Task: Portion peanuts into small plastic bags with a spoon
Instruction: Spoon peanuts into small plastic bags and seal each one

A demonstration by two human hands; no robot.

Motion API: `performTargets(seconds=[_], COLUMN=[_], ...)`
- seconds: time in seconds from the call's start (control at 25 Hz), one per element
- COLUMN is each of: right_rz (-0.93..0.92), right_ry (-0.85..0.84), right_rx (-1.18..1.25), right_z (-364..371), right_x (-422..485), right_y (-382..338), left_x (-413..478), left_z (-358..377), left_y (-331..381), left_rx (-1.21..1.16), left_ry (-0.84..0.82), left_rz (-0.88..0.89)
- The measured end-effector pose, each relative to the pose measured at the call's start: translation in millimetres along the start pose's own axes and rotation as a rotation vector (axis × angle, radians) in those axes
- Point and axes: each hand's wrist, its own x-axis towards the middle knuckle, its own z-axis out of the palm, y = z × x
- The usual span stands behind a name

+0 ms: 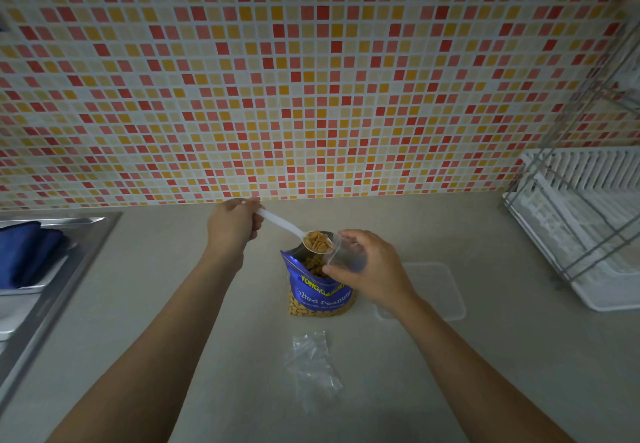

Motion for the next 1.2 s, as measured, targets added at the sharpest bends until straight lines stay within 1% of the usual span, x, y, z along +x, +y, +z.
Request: performTargets(seconds=[0.08,0.12,0.2,0.28,0.32,0.36,0.4,0.44,0.48,0.52,0.56,0.6,0.64,0.72,0.76,0.8,0.84,0.92,0.96,1.0,1.08,1.2], right_rz=[-0.013,-0.017,-0.011,0.037,0.069,0.103,0.132,0.154,0.168,0.174,0.18,0.187,0.201,0.226,0.241,0.252,0.259,0.257,0.253,0.249,0.244,0.244], right_ry=[0.043,0.06,0.093,0.117,0.129,0.143,0.162,0.182,0.196,0.203,0.212,0.222,0.235,0.233,0.215,0.192,0.168,0.133,0.126,0.12,0.103,0.068], right_rx=[0.021,0.042,0.1,0.208,0.293,0.387,0.463,0.506,0.521,0.526,0.522,0.518,0.508,0.48,0.467,0.456,0.45,0.444,0.442,0.441,0.446,0.434], right_z=[6,9,14,17,18,20,20,19,17,14,12,10,9,9,10,11,11,11,11,10,9,7], right_x=[0,0,1,0,-1,-2,-3,-4,-6,-8,-10,-12,-14,-18,-20,-21,-23,-26,-27,-27,-28,-28], right_y=[-3,-5,-8,-11,-12,-12,-12,-9,-6,-3,1,5,10,17,20,23,24,25,26,26,26,26], left_x=[-12,-21,-42,-62,-68,-70,-69,-66,-60,-52,-43,-36,-31,-29,-29,-28,-27,-23,-22,-21,-22,-21], left_z=[4,5,9,8,5,1,-4,-10,-13,-14,-12,-8,-4,8,14,20,25,33,36,37,35,31], left_y=[7,12,22,32,35,41,46,50,51,48,40,29,13,-21,-34,-42,-46,-45,-45,-46,-46,-48], left_rx=[0.08,0.123,0.251,0.431,0.489,0.487,0.43,0.332,0.232,0.169,0.168,0.242,0.377,0.652,0.722,0.735,0.71,0.651,0.619,0.592,0.516,0.308], left_ry=[-0.019,-0.05,-0.179,-0.288,-0.289,-0.25,-0.183,-0.104,-0.034,0.004,-0.005,-0.067,-0.159,-0.355,-0.408,-0.404,-0.349,-0.195,-0.149,-0.142,-0.165,-0.149], left_rz=[0.101,0.187,0.43,0.724,0.861,0.961,1.006,0.991,0.93,0.849,0.781,0.75,0.771,0.889,0.914,0.887,0.825,0.596,0.481,0.392,0.292,0.116])
